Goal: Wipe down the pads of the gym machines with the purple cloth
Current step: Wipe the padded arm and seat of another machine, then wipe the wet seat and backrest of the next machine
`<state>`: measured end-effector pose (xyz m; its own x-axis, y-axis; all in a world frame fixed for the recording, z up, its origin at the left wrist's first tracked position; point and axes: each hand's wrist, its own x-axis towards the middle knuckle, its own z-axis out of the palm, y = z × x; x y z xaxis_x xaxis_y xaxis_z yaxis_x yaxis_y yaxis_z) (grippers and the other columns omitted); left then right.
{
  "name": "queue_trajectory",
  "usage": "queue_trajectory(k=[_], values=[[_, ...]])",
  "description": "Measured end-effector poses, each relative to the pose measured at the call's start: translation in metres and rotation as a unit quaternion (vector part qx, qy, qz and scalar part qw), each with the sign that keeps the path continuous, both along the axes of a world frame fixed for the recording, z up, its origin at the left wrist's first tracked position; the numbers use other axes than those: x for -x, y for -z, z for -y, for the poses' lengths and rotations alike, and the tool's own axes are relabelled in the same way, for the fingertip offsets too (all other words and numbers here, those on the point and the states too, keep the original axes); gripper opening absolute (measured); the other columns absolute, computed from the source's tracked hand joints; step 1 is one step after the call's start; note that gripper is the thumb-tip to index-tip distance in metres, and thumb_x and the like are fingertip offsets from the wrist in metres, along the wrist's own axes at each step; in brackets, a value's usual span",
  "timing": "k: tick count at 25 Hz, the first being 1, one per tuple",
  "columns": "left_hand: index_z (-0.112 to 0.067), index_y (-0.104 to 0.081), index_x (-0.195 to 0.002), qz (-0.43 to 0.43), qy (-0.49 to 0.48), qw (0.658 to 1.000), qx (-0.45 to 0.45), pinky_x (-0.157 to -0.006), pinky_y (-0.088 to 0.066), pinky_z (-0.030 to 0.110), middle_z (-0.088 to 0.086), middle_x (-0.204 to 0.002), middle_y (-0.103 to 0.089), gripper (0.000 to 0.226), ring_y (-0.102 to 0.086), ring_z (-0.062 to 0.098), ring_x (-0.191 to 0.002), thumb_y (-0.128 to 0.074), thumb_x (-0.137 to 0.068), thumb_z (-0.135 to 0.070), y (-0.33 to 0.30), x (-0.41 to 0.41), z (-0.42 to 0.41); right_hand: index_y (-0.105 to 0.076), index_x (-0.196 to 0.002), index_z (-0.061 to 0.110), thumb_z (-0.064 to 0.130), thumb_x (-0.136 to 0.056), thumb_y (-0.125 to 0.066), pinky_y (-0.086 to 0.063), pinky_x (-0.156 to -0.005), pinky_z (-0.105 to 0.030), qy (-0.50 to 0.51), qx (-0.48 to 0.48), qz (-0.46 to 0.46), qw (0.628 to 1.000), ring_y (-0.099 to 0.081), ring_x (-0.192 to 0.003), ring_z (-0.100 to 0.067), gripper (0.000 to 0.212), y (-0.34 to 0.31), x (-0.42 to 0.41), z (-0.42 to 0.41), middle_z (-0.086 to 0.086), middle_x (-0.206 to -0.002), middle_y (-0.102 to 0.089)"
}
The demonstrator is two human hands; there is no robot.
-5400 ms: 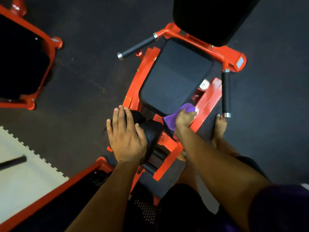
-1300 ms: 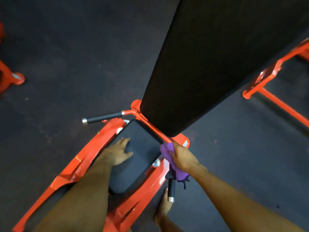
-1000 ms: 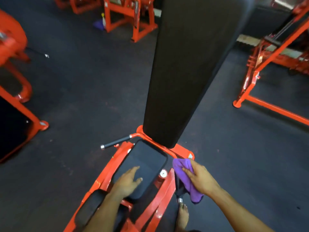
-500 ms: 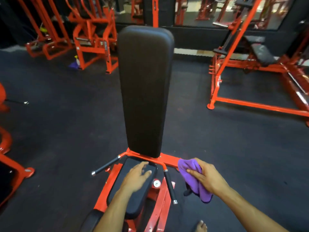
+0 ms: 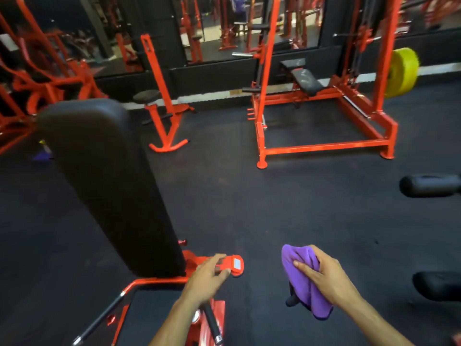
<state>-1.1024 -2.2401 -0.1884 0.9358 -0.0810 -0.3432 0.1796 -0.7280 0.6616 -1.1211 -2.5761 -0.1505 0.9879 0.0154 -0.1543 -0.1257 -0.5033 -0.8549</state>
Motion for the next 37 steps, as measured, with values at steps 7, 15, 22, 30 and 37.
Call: queue_trajectory(k=[7, 15, 22, 30, 37], values=[[-0.031, -0.060, -0.136, 0.023, 0.074, 0.997, 0.019, -0.105, -0.050, 0.030, -0.010, -0.127, -0.067, 0.040, -0.065, 0.000, -0.109, -0.070, -0.097, -0.032, 0.003, -0.097, 0.152, -0.054, -0.086, 0.012, 0.045, -0.089, -0.071, -0.052, -0.071, -0.035, 0.107, -0.010, -0.009, 0.994, -0.056, -0.069, -0.013, 0.038, 0.010, -0.020, 0.146, -0.001, -0.079, -0.066], [-0.042, -0.058, -0.132, 0.001, 0.229, 0.973, 0.038, -0.102, -0.050, 0.028, -0.020, -0.127, -0.064, 0.036, -0.062, -0.006, -0.113, -0.067, -0.098, -0.038, 0.026, -0.163, 0.287, -0.056, -0.083, 0.018, 0.046, -0.087, -0.073, -0.051, -0.074, -0.035, 0.244, 0.013, -0.019, 0.970, -0.054, -0.070, -0.005, 0.033, 0.032, -0.012, 0.244, 0.004, -0.078, -0.066], [-0.051, -0.055, -0.129, -0.051, 0.376, 0.924, 0.049, -0.100, -0.050, 0.027, -0.021, -0.130, -0.063, 0.035, -0.060, -0.008, -0.114, -0.066, -0.097, -0.043, 0.057, -0.247, 0.382, -0.059, -0.083, 0.023, 0.041, -0.089, -0.073, -0.048, -0.070, -0.028, 0.388, 0.049, -0.029, 0.920, -0.053, -0.071, 0.002, 0.024, 0.020, -0.016, 0.281, 0.010, -0.080, -0.067], [-0.052, -0.053, -0.132, -0.045, 0.577, 0.815, 0.018, -0.101, -0.049, 0.023, -0.025, -0.130, -0.061, 0.037, -0.058, -0.010, -0.115, -0.065, -0.097, -0.046, 0.064, -0.298, 0.534, -0.065, -0.092, 0.030, 0.040, -0.089, -0.075, -0.050, -0.079, -0.026, 0.586, 0.036, -0.013, 0.809, -0.065, -0.086, -0.005, 0.014, 0.025, 0.015, 0.309, 0.014, -0.091, -0.071], [-0.045, -0.044, -0.148, 0.011, 0.691, 0.719, -0.076, -0.106, -0.048, 0.030, -0.025, -0.141, -0.053, 0.051, -0.054, -0.008, -0.123, -0.056, -0.098, -0.053, 0.061, -0.341, 0.667, -0.066, -0.087, 0.027, 0.040, -0.087, -0.076, -0.053, -0.080, -0.038, 0.683, -0.006, -0.040, 0.729, -0.065, -0.081, -0.002, 0.016, 0.077, 0.005, 0.389, 0.017, -0.084, -0.071]])
